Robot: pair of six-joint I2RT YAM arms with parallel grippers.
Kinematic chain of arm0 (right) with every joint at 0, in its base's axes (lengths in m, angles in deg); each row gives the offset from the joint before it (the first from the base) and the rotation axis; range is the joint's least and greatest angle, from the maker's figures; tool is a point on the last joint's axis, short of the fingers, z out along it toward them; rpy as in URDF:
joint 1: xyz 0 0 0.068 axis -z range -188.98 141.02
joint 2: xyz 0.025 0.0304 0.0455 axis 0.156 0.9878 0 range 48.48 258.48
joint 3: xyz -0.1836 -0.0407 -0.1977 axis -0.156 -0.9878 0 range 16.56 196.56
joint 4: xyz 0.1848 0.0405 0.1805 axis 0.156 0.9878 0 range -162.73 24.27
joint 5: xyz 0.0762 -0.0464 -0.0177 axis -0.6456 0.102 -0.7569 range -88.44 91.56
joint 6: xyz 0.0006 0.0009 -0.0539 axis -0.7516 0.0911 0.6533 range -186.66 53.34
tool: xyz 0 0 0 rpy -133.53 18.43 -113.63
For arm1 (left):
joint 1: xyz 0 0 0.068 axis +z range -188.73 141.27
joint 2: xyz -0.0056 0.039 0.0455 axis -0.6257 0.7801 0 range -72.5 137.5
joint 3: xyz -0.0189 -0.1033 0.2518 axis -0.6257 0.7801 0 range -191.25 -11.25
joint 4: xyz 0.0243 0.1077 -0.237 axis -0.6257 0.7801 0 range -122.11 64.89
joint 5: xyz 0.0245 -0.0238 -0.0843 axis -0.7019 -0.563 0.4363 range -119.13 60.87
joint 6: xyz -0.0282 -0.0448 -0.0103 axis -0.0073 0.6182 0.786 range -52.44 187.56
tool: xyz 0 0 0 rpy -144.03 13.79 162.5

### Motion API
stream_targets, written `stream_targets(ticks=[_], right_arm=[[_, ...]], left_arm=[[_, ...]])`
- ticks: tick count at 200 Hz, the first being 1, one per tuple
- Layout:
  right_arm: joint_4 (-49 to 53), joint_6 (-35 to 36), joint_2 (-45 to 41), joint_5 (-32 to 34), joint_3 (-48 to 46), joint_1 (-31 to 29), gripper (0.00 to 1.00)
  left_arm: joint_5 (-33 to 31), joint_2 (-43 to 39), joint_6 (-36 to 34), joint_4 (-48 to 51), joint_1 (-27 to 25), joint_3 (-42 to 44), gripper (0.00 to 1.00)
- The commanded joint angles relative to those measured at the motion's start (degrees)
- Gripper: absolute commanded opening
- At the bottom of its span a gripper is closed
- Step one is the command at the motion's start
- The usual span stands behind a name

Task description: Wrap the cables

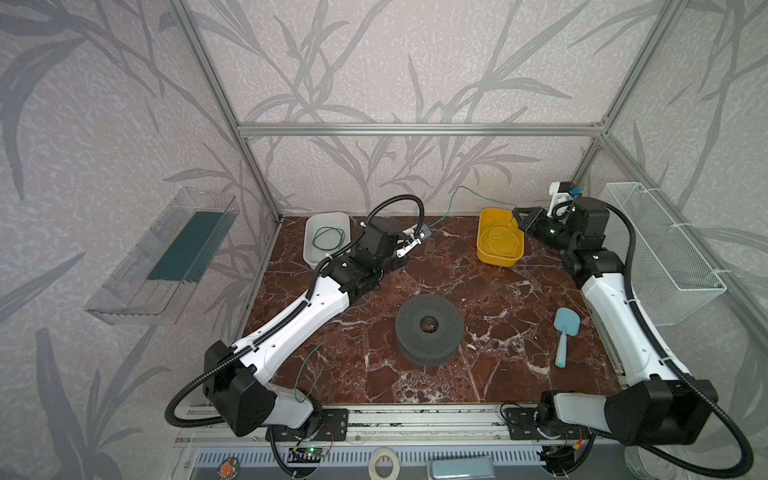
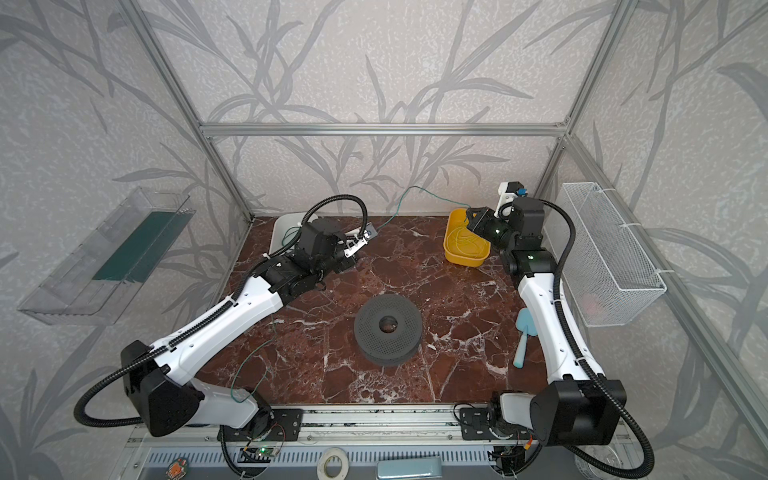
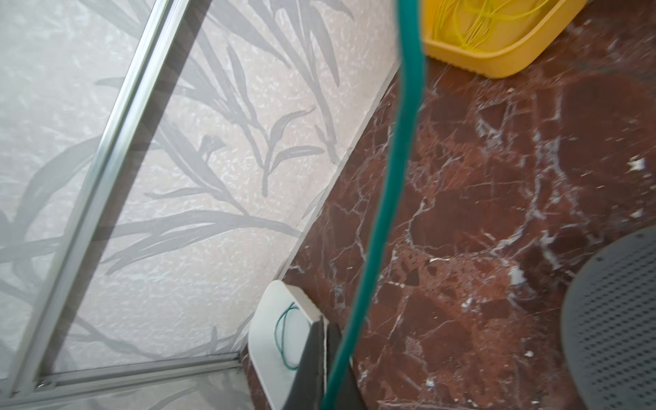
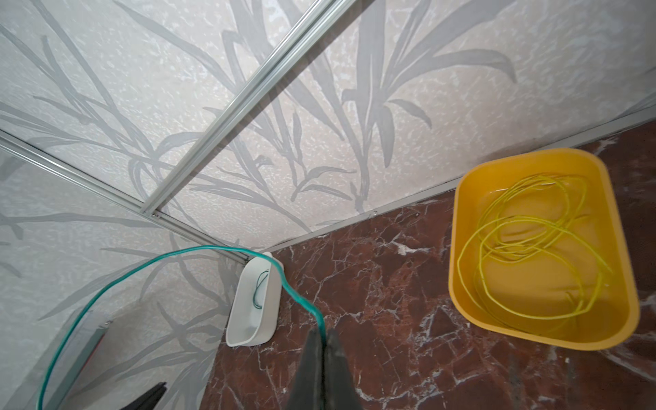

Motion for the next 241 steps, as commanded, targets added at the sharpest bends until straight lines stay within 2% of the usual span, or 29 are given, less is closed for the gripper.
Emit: stream_targets(ticks=[1,30,67,86,128,148,165,179,199,224,241], right_arm=[[5.1,7.9,-3.2,10.5,-2.6,0.6,0.00],[7.3,11.3,-4.5,16.1,-3.0,0.8,0.00],[9.4,10.7,-4.9,20.9,-2.2,1.9,0.00],[9.0,7.8,-5.4,18.8,-2.9,4.0,0.00],[8.7,8.0,-6.7,18.2,-4.1,5.2,0.00],[7.4,7.3,-5.9,14.7,-4.7,5.4,0.00],[4.7,6.1,-5.0,8.9,-5.5,5.4,0.00],[2.5,4.0,-4.2,2.9,-6.0,5.3,0.10],[-1.1,-0.2,-3.8,-4.2,-7.0,5.2,0.32],[-2.3,-4.0,-4.2,-10.4,-6.7,4.9,0.48],[-2.5,-6.9,-5.8,-11.7,-7.0,4.6,0.52]], left_arm=[[-8.6,0.9,-7.4,0.2,1.9,-0.6,0.00],[-12.1,2.0,-11.3,-0.1,2.9,-0.2,0.00],[-15.0,3.7,-12.9,-4.6,4.4,0.4,0.00],[-15.9,5.2,-12.3,-5.9,5.0,-1.0,0.00],[-17.7,4.9,-13.1,-10.7,6.5,0.4,0.00],[-17.5,3.9,-12.9,-11.4,6.5,1.3,0.00],[-15.9,3.2,-10.9,-9.6,5.8,1.4,0.00],[-13.9,2.7,-8.9,-8.4,4.8,1.6,0.00],[-12.3,2.9,-6.6,-8.2,2.7,1.8,0.00],[-12.5,4.5,-5.6,-9.4,0.5,1.2,0.00],[-12.7,5.6,-4.8,-11.0,-0.5,0.3,0.00]])
